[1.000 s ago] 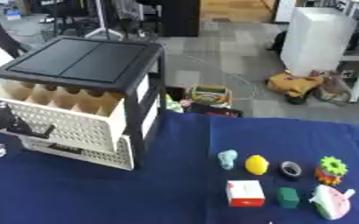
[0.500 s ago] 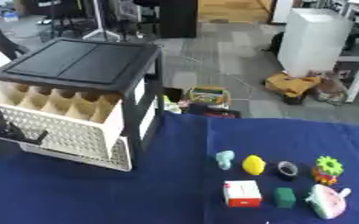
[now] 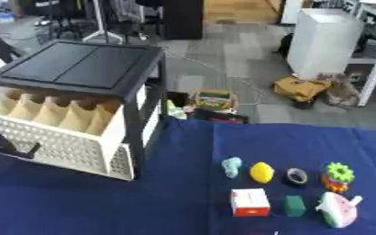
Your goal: Pick up objects from table and place into drawer.
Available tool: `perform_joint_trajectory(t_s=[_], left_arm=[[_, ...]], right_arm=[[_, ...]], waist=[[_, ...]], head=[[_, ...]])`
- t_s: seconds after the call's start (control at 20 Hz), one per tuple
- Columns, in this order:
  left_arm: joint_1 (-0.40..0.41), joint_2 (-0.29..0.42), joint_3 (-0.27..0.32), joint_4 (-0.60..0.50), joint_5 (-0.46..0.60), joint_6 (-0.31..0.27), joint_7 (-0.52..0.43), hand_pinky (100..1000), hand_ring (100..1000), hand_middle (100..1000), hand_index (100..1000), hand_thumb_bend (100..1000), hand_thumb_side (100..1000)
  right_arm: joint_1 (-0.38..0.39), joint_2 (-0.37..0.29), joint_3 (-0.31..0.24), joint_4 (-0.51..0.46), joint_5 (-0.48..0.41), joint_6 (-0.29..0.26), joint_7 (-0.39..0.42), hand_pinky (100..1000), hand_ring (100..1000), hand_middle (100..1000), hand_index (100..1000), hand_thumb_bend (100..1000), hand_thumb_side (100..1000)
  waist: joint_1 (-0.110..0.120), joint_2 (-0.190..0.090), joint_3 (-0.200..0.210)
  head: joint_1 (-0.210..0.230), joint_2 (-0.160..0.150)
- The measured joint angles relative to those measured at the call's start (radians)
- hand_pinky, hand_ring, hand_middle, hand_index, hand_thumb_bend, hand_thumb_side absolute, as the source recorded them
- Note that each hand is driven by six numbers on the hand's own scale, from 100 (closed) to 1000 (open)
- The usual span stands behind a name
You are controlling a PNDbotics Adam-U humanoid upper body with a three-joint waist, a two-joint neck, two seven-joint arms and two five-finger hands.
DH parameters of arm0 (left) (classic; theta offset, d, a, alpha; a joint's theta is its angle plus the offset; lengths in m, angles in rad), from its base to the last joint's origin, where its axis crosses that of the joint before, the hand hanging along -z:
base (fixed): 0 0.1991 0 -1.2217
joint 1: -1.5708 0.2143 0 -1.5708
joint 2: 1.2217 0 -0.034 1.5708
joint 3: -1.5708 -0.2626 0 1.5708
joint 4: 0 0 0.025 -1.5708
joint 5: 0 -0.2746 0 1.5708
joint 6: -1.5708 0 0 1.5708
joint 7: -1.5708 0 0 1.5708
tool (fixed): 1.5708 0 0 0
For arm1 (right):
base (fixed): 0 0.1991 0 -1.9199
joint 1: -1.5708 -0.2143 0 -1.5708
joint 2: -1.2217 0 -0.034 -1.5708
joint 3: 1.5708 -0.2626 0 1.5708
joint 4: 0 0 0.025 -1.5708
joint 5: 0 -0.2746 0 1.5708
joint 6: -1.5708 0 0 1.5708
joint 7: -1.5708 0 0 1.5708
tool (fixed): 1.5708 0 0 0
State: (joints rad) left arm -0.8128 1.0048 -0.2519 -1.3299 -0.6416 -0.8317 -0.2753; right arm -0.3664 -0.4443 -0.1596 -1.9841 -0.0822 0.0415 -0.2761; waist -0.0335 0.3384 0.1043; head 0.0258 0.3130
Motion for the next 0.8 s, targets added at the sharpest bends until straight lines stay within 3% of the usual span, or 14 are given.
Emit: perform_joint_trajectory(t_s=[0.5, 0.8], left_arm=[[0.040, 0.025, 0.008, -0.041, -0.037, -0.027, 0.027, 100, 100, 100, 728, 100, 1000], [0.040, 0.025, 0.008, -0.044, -0.054, -0.036, 0.036, 100, 100, 100, 852, 100, 1000]], right_arm=[[-0.003, 0.000, 0.000, 0.000, -0.002, -0.002, -0.001, 730, 716, 457, 848, 100, 1000], [-0.003, 0.000, 0.000, 0.000, -0.004, -0.002, -0.001, 730, 717, 457, 849, 100, 1000]], waist=[[-0.001, 0.002, 0.001], [0.000, 0.002, 0.001]], head=[[-0.002, -0.005], [-0.002, -0.007]])
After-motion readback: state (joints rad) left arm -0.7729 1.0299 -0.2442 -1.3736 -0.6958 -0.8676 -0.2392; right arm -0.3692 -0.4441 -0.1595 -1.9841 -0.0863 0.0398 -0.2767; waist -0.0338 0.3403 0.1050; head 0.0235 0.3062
